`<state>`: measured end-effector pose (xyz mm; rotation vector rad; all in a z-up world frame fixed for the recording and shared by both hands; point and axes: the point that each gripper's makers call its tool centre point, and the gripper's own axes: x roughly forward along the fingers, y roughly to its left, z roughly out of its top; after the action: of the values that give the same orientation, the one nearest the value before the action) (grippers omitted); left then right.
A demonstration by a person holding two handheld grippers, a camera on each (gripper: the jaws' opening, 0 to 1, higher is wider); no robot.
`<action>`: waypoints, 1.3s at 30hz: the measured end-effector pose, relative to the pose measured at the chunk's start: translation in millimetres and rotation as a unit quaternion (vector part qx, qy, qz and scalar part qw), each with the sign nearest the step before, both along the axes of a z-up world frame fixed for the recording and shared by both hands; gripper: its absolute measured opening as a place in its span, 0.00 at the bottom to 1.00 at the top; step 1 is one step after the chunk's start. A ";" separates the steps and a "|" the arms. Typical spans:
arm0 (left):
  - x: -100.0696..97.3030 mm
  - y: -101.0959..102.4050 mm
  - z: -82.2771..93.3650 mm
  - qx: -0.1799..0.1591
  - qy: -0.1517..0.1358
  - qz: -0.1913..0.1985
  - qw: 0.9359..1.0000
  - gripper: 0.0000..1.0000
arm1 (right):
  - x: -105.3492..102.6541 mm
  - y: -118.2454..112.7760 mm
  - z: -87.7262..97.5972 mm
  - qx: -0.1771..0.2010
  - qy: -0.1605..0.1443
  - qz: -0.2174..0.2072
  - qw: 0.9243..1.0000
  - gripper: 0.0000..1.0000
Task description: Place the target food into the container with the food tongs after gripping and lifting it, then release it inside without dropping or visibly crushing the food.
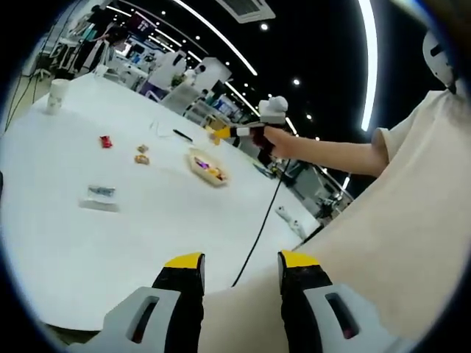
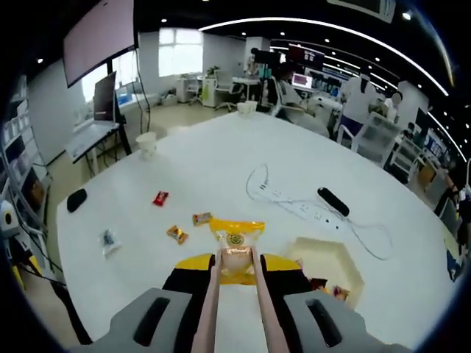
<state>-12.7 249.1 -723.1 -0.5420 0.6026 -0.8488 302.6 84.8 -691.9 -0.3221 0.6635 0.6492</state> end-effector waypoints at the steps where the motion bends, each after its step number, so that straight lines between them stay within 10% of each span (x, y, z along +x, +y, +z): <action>1: -0.6 -0.4 -0.2 0.000 0.000 0.000 1.000 0.39 | 1.6 -1.4 0.9 0.001 -0.001 -0.001 1.000 0.23; 39: -9.5 -7.4 2.9 -0.012 -0.006 -0.009 1.000 0.38 | 29.2 -74.0 39.4 0.046 -0.043 -0.107 0.992 0.24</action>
<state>-22.1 241.7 -720.2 -0.5535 0.5878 -0.8763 331.7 10.8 -652.5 -0.1894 0.5752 0.4563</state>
